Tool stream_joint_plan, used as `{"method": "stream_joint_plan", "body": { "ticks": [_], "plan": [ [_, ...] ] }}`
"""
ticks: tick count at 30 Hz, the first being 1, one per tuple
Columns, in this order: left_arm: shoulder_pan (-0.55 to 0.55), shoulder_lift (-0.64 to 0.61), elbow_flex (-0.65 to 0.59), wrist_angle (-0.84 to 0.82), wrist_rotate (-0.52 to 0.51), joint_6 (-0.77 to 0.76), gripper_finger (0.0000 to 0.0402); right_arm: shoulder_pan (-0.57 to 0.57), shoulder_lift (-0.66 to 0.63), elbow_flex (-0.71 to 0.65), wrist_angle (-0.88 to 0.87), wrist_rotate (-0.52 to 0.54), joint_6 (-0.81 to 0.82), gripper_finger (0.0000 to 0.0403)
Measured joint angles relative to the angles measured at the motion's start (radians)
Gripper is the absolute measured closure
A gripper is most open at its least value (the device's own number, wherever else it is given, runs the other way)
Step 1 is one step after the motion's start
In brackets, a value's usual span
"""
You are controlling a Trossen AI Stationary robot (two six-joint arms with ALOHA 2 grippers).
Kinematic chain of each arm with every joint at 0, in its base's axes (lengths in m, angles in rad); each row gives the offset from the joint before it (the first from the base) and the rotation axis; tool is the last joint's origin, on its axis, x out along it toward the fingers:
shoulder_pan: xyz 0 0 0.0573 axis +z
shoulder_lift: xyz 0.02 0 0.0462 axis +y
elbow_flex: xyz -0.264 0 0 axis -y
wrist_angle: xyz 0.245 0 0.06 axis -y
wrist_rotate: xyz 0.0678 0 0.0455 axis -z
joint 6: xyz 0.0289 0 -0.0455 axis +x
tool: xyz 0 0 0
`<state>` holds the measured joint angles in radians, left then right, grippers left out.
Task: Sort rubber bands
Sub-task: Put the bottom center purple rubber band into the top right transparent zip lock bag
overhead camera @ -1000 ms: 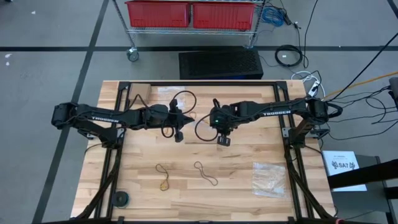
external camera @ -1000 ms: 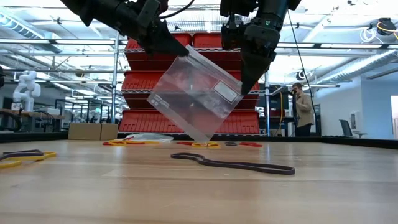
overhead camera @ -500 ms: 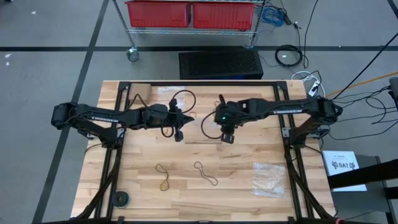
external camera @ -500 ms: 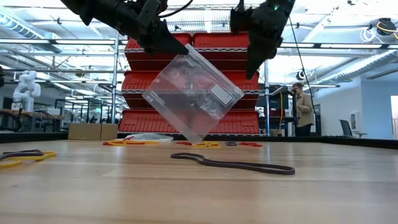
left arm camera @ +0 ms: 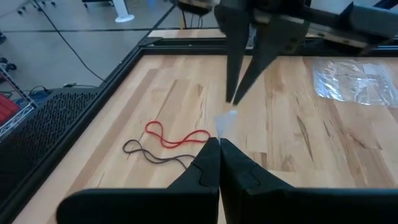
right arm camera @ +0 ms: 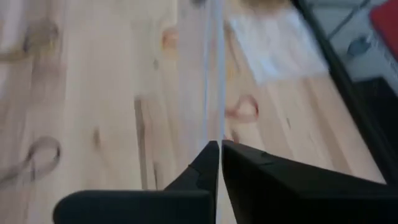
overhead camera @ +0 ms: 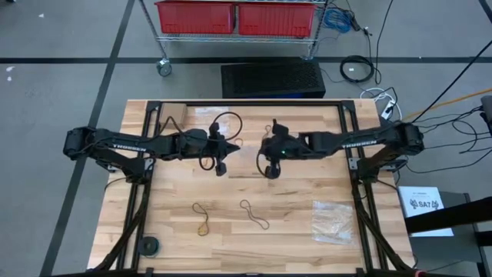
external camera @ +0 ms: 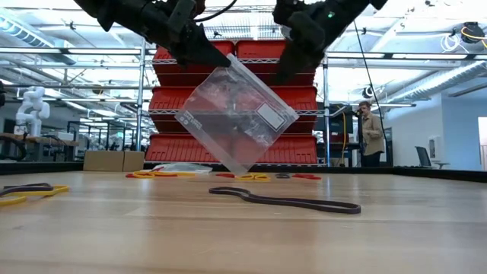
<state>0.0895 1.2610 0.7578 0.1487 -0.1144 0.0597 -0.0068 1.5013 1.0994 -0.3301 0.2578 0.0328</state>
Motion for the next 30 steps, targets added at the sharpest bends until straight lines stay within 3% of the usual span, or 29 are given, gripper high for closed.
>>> {"method": "stream_joint_plan", "body": {
  "ticks": [7, 13, 30],
  "plan": [
    [0.000, 0.000, 0.000, -0.002, 0.005, 0.002, 0.0402, 0.010, 0.000, -0.068, 0.192, 0.025, -0.017, 0.0402],
    [0.000, 0.000, 0.000, -0.002, 0.006, 0.004, 0.0401, 0.000, 0.002, -0.068, 0.192, 0.082, -0.021, 0.0403],
    [0.000, 0.001, 0.000, -0.008, 0.006, -0.020, 0.0401, 0.021, 0.002, -0.068, 0.192, 0.073, -0.008, 0.0403]
  ]
}}
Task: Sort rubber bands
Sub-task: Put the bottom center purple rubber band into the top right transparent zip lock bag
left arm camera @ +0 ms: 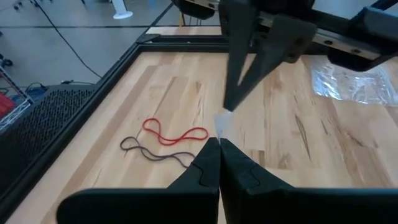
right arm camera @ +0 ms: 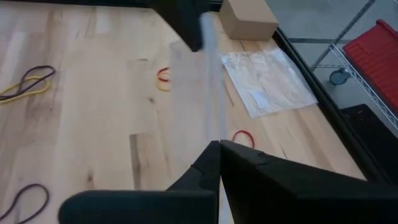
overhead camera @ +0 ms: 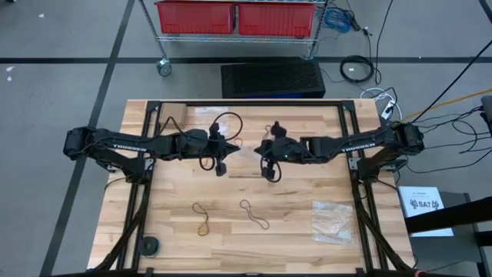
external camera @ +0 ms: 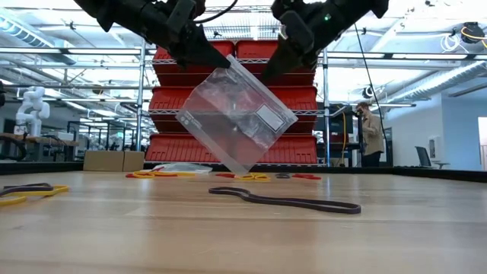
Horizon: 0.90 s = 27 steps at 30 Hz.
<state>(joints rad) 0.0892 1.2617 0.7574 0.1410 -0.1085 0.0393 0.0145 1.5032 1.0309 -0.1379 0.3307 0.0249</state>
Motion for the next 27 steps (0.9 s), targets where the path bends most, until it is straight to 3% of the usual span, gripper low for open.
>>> {"method": "stream_joint_plan", "body": {
  "ticks": [22, 27],
  "plan": [
    [0.000, 0.000, -0.001, -0.001, 0.000, -0.006, 0.0401, -0.028, 0.063, 0.000, 0.044, -0.054, -0.012, 0.0403],
    [0.000, 0.000, -0.001, 0.000, 0.000, -0.007, 0.0401, -0.028, 0.080, 0.001, 0.145, -0.170, 0.005, 0.0403]
  ]
}}
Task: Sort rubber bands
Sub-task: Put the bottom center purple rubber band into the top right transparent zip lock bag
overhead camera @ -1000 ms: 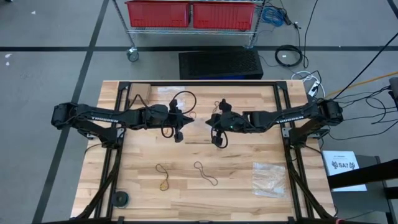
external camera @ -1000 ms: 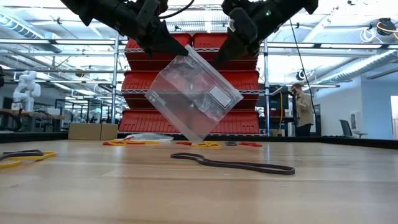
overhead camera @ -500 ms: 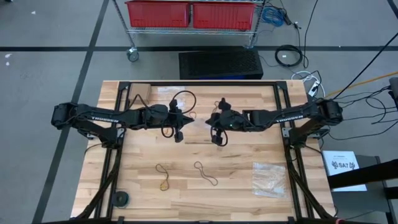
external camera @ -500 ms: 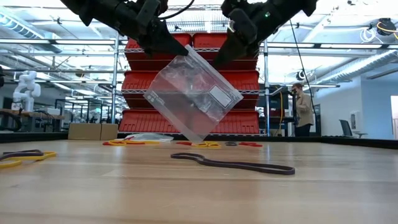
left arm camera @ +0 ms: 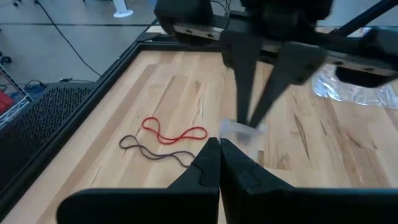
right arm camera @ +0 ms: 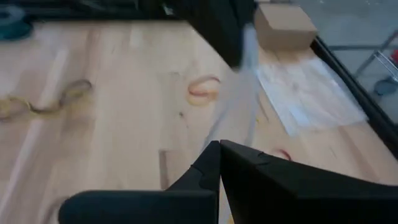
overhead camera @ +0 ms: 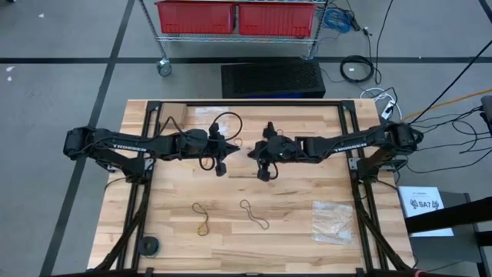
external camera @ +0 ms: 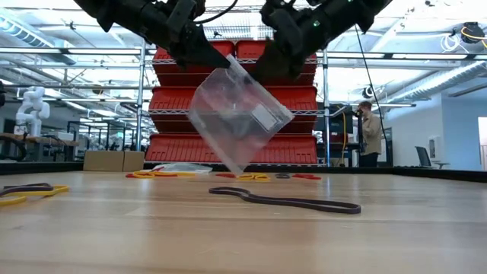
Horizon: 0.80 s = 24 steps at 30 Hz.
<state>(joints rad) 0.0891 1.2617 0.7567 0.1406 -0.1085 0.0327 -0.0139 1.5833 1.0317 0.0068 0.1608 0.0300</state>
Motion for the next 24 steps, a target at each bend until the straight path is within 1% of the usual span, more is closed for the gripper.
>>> {"method": "stream_joint_plan", "body": {
  "ticks": [3, 7, 8, 11, 13, 18, 22, 24],
  "plan": [
    [-0.004, 0.000, 0.000, -0.001, 0.000, 0.000, 0.0401, 0.001, 0.040, 0.000, 0.052, -0.013, 0.022, 0.0403],
    [-0.018, 0.000, 0.000, 0.006, -0.001, 0.000, 0.0401, 0.001, 0.113, 0.000, 0.092, 0.000, 0.078, 0.0403],
    [-0.022, 0.000, 0.000, 0.009, -0.001, 0.000, 0.0402, 0.001, 0.127, 0.000, 0.085, 0.026, 0.090, 0.0403],
    [-0.035, 0.000, 0.000, 0.006, -0.006, -0.001, 0.0402, 0.009, 0.137, -0.001, 0.063, 0.148, 0.120, 0.0403],
    [-0.044, 0.000, 0.000, 0.005, -0.009, -0.001, 0.0401, 0.010, 0.127, -0.001, 0.078, 0.186, 0.120, 0.0403],
    [-0.071, 0.000, 0.000, 0.001, -0.035, -0.002, 0.0401, 0.012, 0.095, 0.000, 0.122, 0.167, 0.070, 0.0403],
    [-0.084, 0.001, -0.017, 0.016, -0.055, -0.027, 0.0402, 0.012, 0.107, -0.005, 0.165, 0.076, 0.036, 0.0403],
    [-0.088, 0.013, -0.027, 0.043, -0.057, -0.044, 0.0402, 0.015, 0.127, -0.023, 0.222, 0.067, 0.035, 0.0403]
  ]
}}
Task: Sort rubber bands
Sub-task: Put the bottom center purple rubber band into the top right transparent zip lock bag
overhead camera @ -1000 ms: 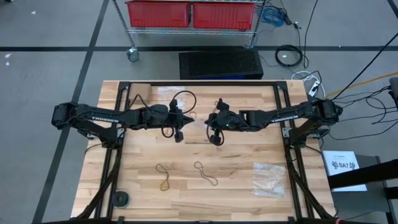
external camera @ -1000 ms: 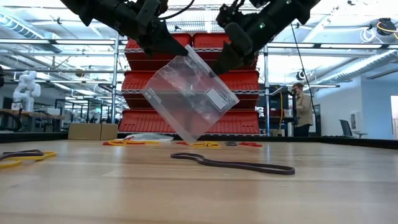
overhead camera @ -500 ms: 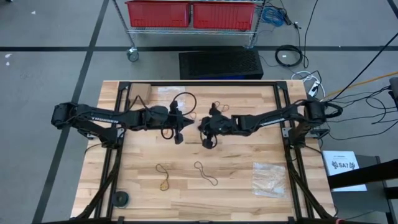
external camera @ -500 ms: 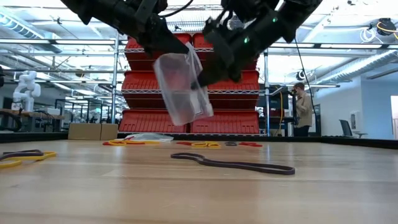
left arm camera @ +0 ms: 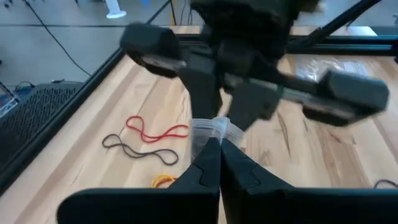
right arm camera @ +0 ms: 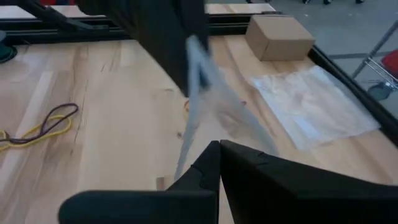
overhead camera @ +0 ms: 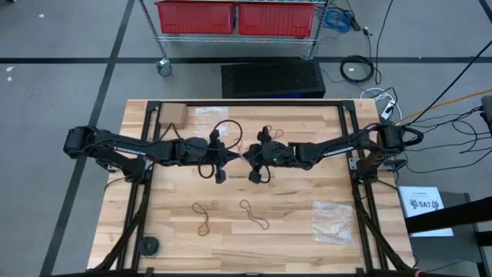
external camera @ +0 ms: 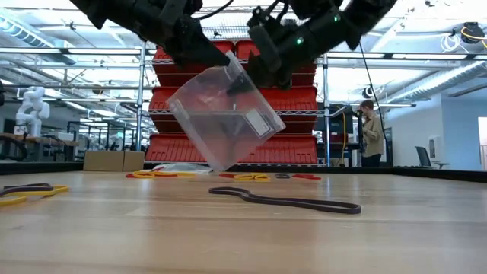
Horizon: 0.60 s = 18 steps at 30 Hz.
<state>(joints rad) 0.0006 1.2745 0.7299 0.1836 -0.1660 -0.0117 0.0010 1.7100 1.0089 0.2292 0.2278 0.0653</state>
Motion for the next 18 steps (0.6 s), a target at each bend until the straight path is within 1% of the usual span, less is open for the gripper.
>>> {"method": "stream_joint_plan", "body": {
  "ticks": [4, 8, 11, 16, 18],
  "plan": [
    [-0.018, 0.057, -0.005, 0.045, -0.015, -0.011, 0.0401, 0.014, 0.026, -0.050, 0.124, -0.001, 0.006, 0.0403],
    [-0.041, 0.124, -0.005, 0.090, -0.091, -0.035, 0.0402, 0.028, 0.024, -0.096, 0.204, 0.009, 0.045, 0.0403],
    [-0.057, 0.162, -0.005, 0.164, -0.125, -0.035, 0.0401, 0.029, 0.030, -0.118, 0.243, 0.013, 0.073, 0.0403],
    [-0.076, 0.179, -0.005, 0.261, -0.134, -0.035, 0.0402, 0.034, 0.062, -0.127, 0.289, 0.045, 0.102, 0.0403],
    [-0.082, 0.177, -0.004, 0.269, -0.155, -0.031, 0.0401, 0.043, 0.067, -0.127, 0.298, 0.086, 0.120, 0.0403]
  ]
}}
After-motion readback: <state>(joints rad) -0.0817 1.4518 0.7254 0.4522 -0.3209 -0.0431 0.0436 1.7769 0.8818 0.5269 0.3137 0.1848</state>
